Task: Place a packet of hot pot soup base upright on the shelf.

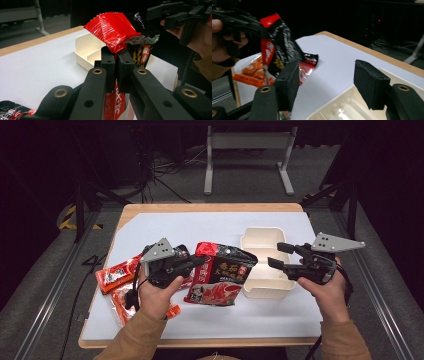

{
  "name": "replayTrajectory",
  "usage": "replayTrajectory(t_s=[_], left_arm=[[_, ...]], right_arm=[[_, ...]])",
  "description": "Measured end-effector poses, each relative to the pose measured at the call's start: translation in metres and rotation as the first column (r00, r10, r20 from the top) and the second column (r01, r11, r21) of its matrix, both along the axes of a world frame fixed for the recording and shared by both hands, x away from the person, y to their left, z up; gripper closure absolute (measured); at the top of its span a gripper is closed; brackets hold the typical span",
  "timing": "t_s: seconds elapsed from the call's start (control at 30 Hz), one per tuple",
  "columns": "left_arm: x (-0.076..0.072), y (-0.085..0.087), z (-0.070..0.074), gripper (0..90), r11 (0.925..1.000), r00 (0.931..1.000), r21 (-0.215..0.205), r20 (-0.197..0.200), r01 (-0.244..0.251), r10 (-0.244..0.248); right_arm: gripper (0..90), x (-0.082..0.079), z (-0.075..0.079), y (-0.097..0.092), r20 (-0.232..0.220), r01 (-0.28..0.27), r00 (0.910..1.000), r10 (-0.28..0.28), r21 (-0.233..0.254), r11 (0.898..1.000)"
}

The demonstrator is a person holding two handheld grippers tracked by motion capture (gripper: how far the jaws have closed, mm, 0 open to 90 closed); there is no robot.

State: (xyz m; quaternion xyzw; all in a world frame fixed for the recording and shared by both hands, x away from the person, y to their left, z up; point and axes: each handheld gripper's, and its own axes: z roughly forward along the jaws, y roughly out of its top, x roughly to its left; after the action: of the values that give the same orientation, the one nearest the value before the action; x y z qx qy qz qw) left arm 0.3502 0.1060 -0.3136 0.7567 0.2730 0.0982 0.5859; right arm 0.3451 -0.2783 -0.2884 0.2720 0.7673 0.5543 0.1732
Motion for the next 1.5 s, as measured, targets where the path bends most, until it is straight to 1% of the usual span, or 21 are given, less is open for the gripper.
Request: replayTrajectory(t_s=[0.03, 0.1, 0.17, 0.23, 0.53, 0.6, 0.7, 0.8, 0.87, 0.93, 0.97, 1.03, 1.07, 1.13, 1.17, 1.2, 1.3, 1.43, 1.5], left_arm=[[0.0, 0.0, 0.0, 86.1, 1.0, 1.0, 0.0, 0.0, 0.0, 0.0], [-0.001, -0.001, 0.0, 86.1, 1.0, 1.0, 0.0, 0.004, 0.002, -0.002], [-0.001, -0.002, 0.0, 86.0, 1.0, 1.0, -0.002, 0.004, 0.004, -0.004], [-0.002, -0.002, 0.0, 86.0, 1.0, 1.0, -0.002, 0.005, 0.009, -0.009], [-0.005, -0.005, 0.002, 86.0, 0.9996, 0.9995, -0.002, 0.014, 0.029, -0.029], [-0.006, -0.006, 0.002, 86.0, 0.9994, 0.9992, -0.002, 0.02, 0.034, -0.034], [-0.008, -0.008, 0.003, 86.0, 0.9991, 0.9989, -0.001, 0.018, 0.044, -0.044], [-0.008, -0.009, 0.003, 86.0, 0.9987, 0.9984, 0.002, 0.024, 0.051, -0.051], [-0.009, -0.009, 0.003, 85.9, 0.9985, 0.9984, -0.001, 0.018, 0.054, -0.054], [-0.01, -0.011, 0.003, 85.9, 0.998, 0.9978, 0.002, 0.021, 0.063, -0.063], [-0.01, -0.012, 0.003, 85.9, 0.9977, 0.9973, 0.004, 0.025, 0.068, -0.068], [-0.011, -0.013, 0.003, 85.9, 0.9973, 0.9971, 0.003, 0.021, 0.073, -0.073], [-0.011, -0.014, 0.003, 85.9, 0.9969, 0.9965, 0.007, 0.028, 0.079, -0.079], [-0.012, -0.015, 0.003, 85.9, 0.9964, 0.9962, 0.006, 0.023, 0.084, -0.085], [-0.012, -0.015, 0.003, 85.9, 0.9964, 0.9962, 0.006, 0.023, 0.084, -0.085], [-0.012, -0.016, 0.003, 85.9, 0.9958, 0.9953, 0.012, 0.031, 0.091, -0.092], [-0.014, -0.018, 0.003, 85.8, 0.9953, 0.995, 0.012, 0.027, 0.096, -0.096], [-0.015, -0.02, 0.003, 85.7, 0.9939, 0.9935, 0.017, 0.031, 0.109, -0.11], [-0.015, -0.022, 0.003, 85.6, 0.9934, 0.9932, 0.017, 0.023, 0.113, -0.114]], right_arm=[[37.9, 0.0, 0.0, 0.0, 0.0, 0.0, 1.0, 0.0, 0.0, 1.0], [38.1, -0.004, 0.002, 0.009, 0.003, -0.027, 0.9996, 0.027, -0.009, 1.0], [38.0, -0.006, 0.003, 0.016, 0.005, -0.04, 0.9992, 0.041, -0.025, 0.999], [37.7, -0.007, 0.003, 0.022, 0.002, -0.058, 0.9983, 0.058, -0.031, 0.998], [34.0, -0.005, -0.006, 0.041, -0.031, -0.096, 0.995, 0.095, -0.044, 0.994], [33.8, -0.004, -0.008, 0.044, -0.034, -0.105, 0.9941, 0.103, -0.047, 0.993], [33.9, -0.003, -0.01, 0.048, -0.037, -0.113, 0.9931, 0.111, -0.051, 0.992], [34.8, -0.002, -0.013, 0.052, -0.05, -0.132, 0.9904, 0.129, -0.049, 0.99], [35.2, -0.001, -0.014, 0.053, -0.054, -0.136, 0.9896, 0.133, -0.048, 0.99], [35.7, 0.001, -0.018, 0.056, -0.074, -0.154, 0.9858, 0.151, -0.041, 0.987], [35.7, 0.001, -0.018, 0.056, -0.074, -0.154, 0.9858, 0.151, -0.041, 0.987], [36.8, 0.002, -0.02, 0.058, -0.086, -0.166, 0.9829, 0.163, -0.037, 0.985], [37.5, 0.002, -0.02, 0.059, -0.088, -0.171, 0.982, 0.167, -0.038, 0.985], [38.7, 0.003, -0.022, 0.061, -0.088, -0.179, 0.9805, 0.176, -0.034, 0.983], [38.7, 0.003, -0.022, 0.061, -0.088, -0.179, 0.9805, 0.176, -0.034, 0.983], [40.1, 0.003, -0.024, 0.062, -0.084, -0.189, 0.9789, 0.186, -0.03, 0.981], [41.5, 0.003, -0.025, 0.064, -0.083, -0.198, 0.9773, 0.195, -0.029, 0.98], [45.8, 0.003, -0.028, 0.066, -0.086, -0.213, 0.9741, 0.209, -0.037, 0.976], [50.6, 0.003, -0.029, 0.068, -0.087, -0.227, 0.971, 0.223, -0.049, 0.973]])
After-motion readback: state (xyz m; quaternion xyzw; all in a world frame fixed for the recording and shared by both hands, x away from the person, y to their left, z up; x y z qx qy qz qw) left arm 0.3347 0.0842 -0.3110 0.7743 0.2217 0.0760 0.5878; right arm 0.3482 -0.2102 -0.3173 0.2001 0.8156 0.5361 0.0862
